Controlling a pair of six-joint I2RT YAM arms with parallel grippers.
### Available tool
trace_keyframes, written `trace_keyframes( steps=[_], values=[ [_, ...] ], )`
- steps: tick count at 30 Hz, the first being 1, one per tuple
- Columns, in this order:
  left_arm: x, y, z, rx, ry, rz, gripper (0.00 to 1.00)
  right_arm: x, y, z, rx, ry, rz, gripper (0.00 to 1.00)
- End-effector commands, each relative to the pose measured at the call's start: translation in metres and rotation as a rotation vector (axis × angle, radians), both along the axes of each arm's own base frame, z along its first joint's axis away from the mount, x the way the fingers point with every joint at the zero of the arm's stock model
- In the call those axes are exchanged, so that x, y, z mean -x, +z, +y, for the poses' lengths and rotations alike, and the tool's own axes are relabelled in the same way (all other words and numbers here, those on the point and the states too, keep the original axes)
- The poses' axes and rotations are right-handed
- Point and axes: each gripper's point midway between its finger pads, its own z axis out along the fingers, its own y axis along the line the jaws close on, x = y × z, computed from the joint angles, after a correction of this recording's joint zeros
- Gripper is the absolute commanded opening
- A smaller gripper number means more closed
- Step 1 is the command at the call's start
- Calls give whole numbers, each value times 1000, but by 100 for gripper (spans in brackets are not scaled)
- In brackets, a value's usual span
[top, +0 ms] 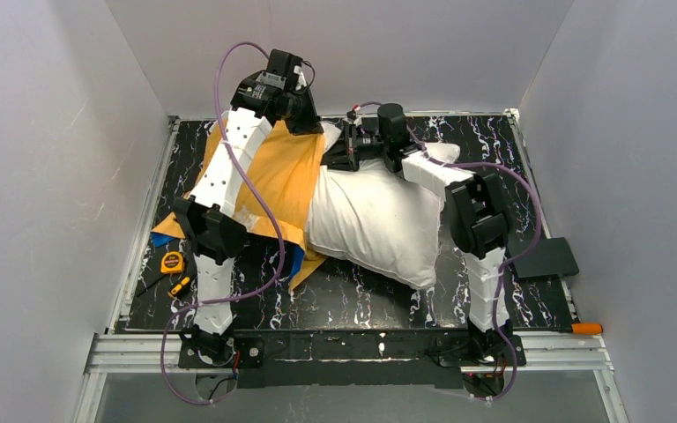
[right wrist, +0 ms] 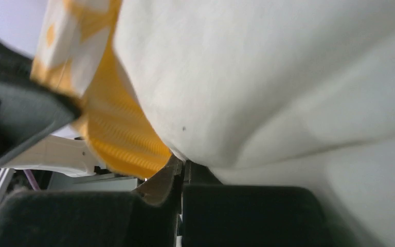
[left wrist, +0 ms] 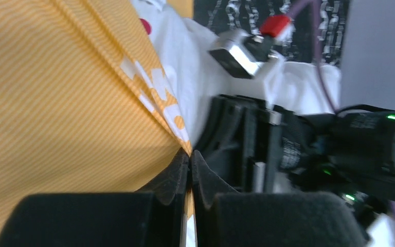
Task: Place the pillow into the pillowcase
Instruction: Stuff the pillow into the pillowcase.
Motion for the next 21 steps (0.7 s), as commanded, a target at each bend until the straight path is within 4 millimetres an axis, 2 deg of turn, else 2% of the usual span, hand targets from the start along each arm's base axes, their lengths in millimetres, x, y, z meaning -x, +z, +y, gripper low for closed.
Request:
trace_keyframes(
  steps=[1,4,6,8,9,11,14,16,17,21],
  values=[
    [74,116,-110,441,-359,-90,0,-16,13,36,-135,-63,62,1],
    [111,138,-144,523,-495,-95,0,-27,20,53,-162,-66,53,1],
    [132,137,-156,539,-555,-60,0,-35,22,60,-177,-89,60,1],
    [147,126,-157,519,-592,-26,0,-43,20,62,-187,-122,80,1],
    [151,120,-153,502,-588,-15,0,-45,17,62,-183,-129,91,1],
    [146,109,-138,436,-526,-32,0,-45,13,59,-172,-142,93,1],
    [141,107,-113,360,-480,-84,0,-39,6,48,-114,-155,82,1],
    [134,109,-98,351,-443,-87,0,-36,13,34,-74,-163,48,1],
    [125,111,-85,354,-403,-84,7,-33,7,26,-13,-168,68,7],
    [102,104,-31,291,-221,-60,50,-33,7,-16,166,-194,-32,34]
  ],
)
